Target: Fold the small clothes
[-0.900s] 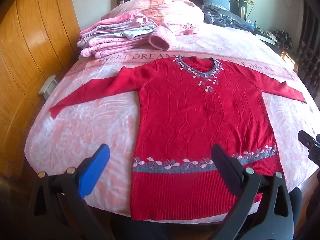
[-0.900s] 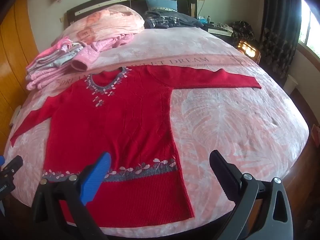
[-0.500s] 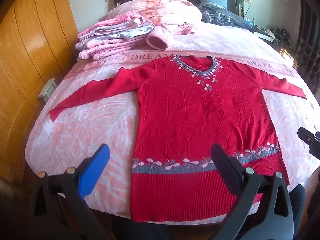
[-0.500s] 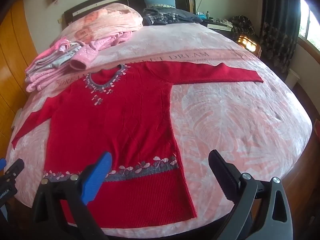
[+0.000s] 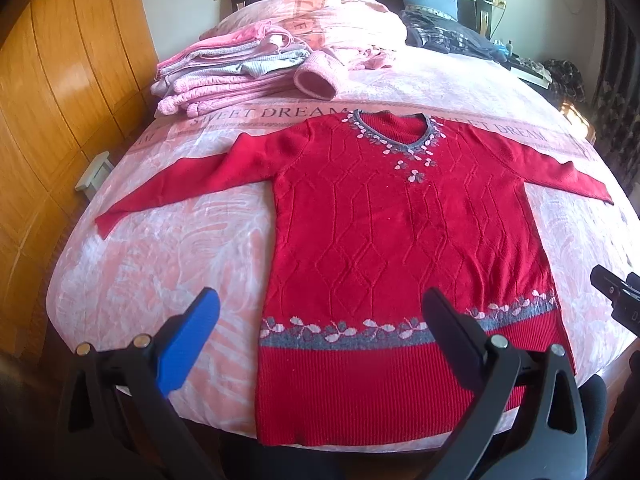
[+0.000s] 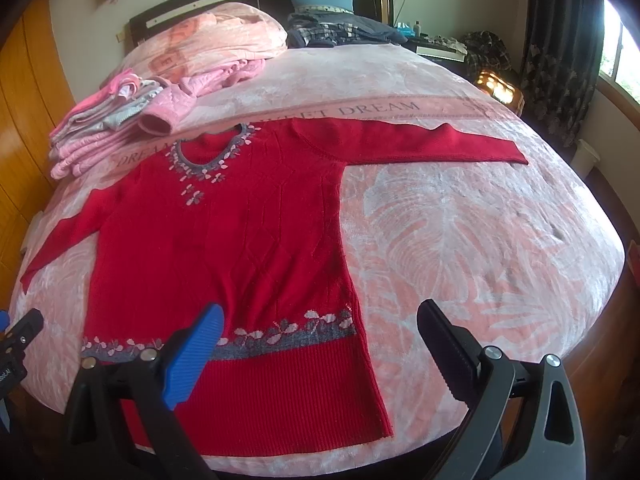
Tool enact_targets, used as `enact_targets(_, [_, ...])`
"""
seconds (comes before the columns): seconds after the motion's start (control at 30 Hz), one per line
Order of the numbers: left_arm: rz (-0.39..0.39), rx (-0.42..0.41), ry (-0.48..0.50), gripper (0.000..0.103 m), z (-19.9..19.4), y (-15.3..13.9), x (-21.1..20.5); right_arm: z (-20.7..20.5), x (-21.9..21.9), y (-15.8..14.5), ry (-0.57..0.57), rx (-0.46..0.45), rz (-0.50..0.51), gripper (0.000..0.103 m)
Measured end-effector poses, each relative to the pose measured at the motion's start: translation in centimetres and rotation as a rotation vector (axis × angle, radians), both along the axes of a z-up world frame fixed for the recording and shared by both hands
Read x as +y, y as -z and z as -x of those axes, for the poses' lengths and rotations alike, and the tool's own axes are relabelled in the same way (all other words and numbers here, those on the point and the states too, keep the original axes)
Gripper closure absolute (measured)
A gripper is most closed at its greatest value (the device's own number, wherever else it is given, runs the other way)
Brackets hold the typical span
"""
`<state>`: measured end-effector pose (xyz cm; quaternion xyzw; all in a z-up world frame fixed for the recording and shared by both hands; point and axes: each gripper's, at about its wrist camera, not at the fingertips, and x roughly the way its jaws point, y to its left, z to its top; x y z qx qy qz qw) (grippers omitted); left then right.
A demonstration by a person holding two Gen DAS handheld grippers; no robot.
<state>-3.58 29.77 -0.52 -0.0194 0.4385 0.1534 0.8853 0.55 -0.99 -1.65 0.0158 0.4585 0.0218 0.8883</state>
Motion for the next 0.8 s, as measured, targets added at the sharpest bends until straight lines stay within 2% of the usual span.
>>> enact_targets(0.8, [-0.018,0.01,0.002,0.003,-0.28,0.54,0.0,-0.39,0.19,0.37,-0.009,0.012,-0.011,0.005])
